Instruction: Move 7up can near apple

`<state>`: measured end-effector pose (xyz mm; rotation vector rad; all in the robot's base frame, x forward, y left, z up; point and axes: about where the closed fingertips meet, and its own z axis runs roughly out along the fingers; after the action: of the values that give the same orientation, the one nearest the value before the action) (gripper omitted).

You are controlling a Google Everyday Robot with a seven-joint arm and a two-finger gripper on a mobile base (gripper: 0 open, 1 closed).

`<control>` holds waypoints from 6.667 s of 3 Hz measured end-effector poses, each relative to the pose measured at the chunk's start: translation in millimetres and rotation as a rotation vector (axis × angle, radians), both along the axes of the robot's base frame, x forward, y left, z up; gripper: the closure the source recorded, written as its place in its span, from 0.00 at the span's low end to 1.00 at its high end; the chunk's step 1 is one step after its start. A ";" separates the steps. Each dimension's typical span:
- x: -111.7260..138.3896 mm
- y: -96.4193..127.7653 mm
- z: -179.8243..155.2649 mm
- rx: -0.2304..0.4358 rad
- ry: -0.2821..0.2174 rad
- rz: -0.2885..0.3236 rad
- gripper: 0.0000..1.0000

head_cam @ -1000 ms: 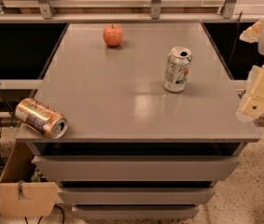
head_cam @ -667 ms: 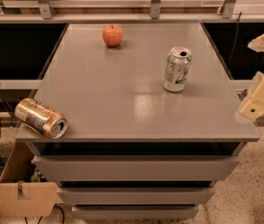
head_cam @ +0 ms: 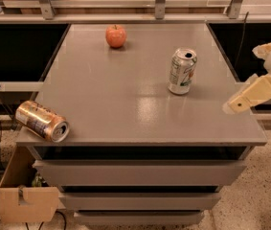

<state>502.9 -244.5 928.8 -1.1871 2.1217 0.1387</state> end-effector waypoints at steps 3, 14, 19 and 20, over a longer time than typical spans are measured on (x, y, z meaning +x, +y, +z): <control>21.9 25.8 -11.1 0.087 -0.017 0.079 0.00; 89.8 143.0 -55.5 0.569 -0.124 0.309 0.62; 130.9 146.8 2.7 0.577 -0.214 0.400 1.00; 165.3 162.2 -9.0 0.582 -0.177 0.484 1.00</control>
Offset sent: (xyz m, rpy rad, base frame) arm 0.0145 0.0048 -0.0024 0.0638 -0.0196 0.0124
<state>668.2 -82.4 919.9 -1.2598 1.4542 0.7803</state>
